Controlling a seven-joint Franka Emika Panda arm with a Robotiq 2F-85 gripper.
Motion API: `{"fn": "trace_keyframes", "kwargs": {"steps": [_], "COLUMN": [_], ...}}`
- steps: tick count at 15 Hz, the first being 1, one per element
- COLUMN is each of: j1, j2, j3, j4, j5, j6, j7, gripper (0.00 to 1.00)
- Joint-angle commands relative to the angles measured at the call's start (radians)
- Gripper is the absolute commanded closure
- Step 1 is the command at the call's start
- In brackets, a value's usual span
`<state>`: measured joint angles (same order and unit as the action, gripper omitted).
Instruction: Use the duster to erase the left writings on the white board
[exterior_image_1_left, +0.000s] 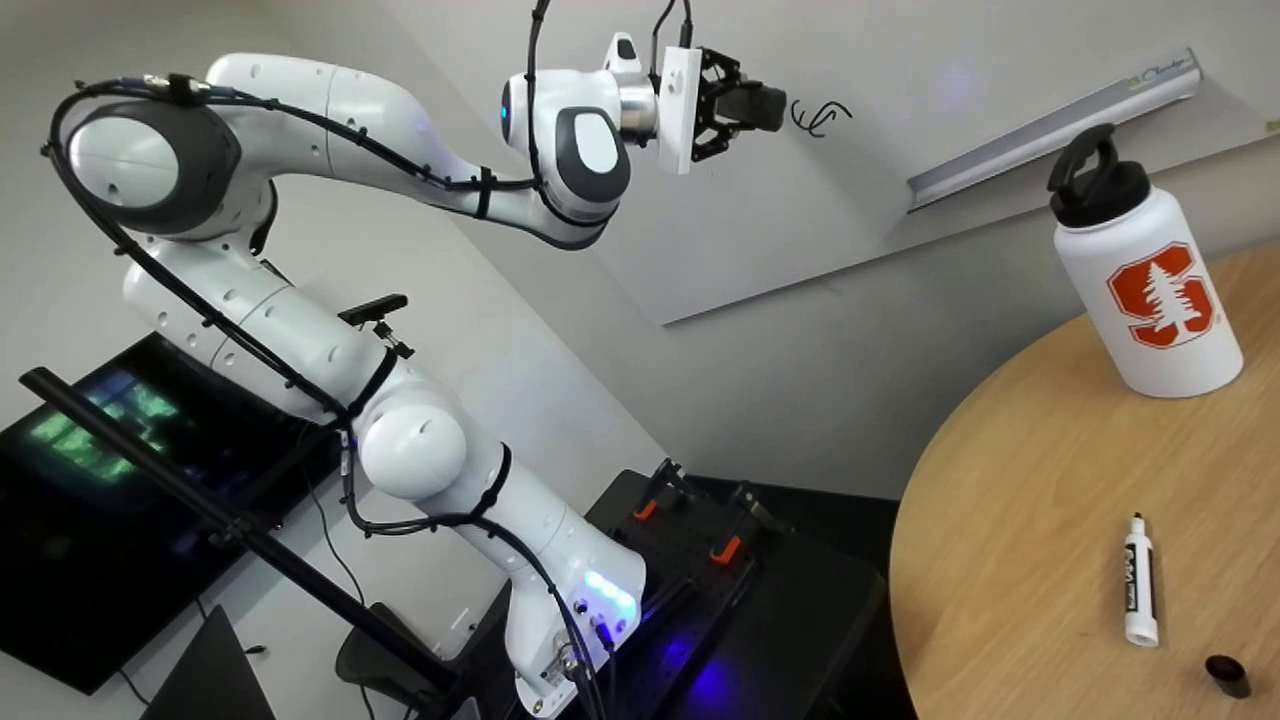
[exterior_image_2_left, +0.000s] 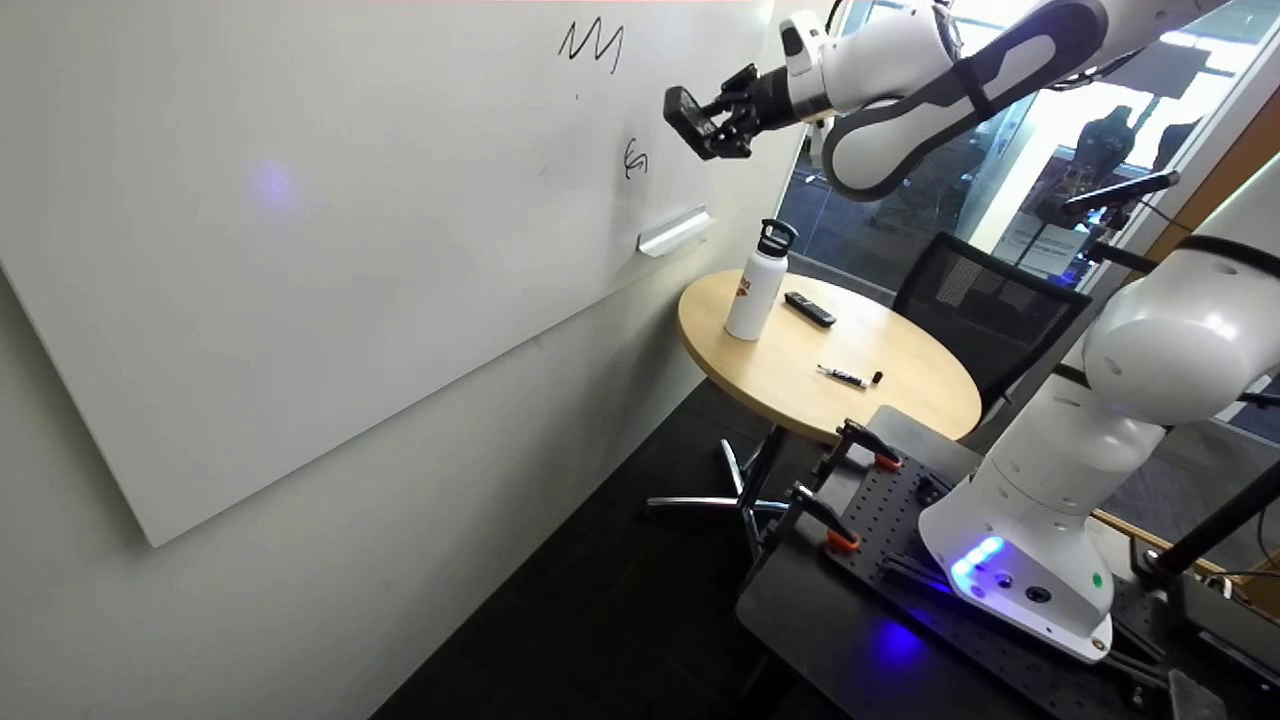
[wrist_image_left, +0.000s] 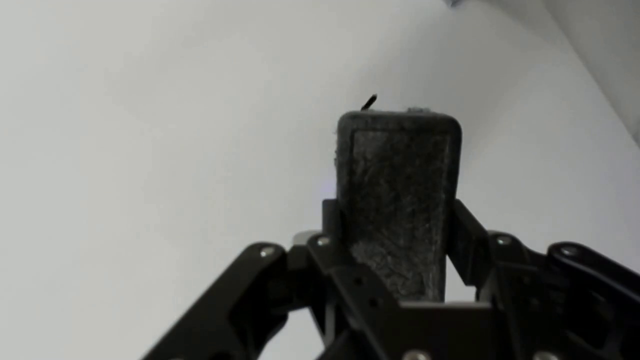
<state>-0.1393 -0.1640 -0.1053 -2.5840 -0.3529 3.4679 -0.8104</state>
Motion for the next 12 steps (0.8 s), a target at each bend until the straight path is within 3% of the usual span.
{"fn": "trace_keyframes", "kwargs": {"steps": [1, 5, 6, 12], "j1": [0.005, 0.003, 0.002, 0.151], "j2": [-0.002, 0.005, 0.005, -0.006], "j3": [0.004, 0.000, -0.002, -0.058], "j4": [0.010, 0.000, 0.000, 0.132], "j5": [0.001, 0.001, 0.001, -0.173], "j6": [-0.004, -0.005, -0.005, -0.004], "j7": [0.000, 0.000, 0.000, -0.031], "gripper": [0.47, 0.47, 0.72, 0.72]}}
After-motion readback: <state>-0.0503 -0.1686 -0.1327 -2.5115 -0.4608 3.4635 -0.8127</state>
